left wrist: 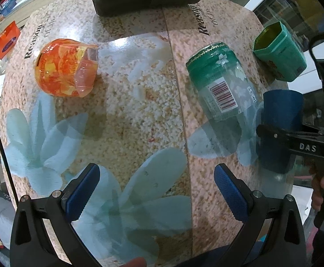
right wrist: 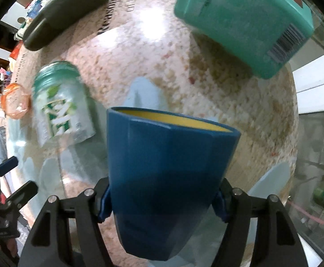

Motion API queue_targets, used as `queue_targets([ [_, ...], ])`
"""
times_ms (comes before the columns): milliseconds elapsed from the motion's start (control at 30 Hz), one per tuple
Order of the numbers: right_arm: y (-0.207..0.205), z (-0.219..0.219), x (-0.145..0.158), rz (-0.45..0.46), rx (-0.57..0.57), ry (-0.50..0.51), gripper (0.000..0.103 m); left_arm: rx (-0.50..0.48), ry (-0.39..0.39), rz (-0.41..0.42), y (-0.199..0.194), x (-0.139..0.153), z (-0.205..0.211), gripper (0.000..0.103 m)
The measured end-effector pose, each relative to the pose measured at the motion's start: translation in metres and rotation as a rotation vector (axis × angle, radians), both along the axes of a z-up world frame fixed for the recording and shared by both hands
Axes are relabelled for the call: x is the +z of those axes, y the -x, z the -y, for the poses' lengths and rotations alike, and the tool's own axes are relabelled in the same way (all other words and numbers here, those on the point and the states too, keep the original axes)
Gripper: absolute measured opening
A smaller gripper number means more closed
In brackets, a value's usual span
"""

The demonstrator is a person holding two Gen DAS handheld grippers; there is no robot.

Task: Flip cup upright
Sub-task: 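Lift the blue cup with the right gripper and set it down on its base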

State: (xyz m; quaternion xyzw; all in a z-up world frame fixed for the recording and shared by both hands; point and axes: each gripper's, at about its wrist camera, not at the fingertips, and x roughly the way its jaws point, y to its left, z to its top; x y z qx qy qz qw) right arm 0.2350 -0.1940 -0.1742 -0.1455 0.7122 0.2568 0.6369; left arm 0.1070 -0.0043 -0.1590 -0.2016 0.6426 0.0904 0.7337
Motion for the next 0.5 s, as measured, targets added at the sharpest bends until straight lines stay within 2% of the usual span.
queue_targets([
  [267, 0.047, -0.008, 0.020, -0.024, -0.011, -0.050, 0.068, -0.013, -0.006, 0.030, 0.031, 0.010, -0.018, 0.103],
  [500, 0.103, -0.024, 0.039, -0.042, -0.023, -0.107, 0.068, -0.030, -0.046, 0.030, 0.071, 0.013, -0.038, 0.103],
])
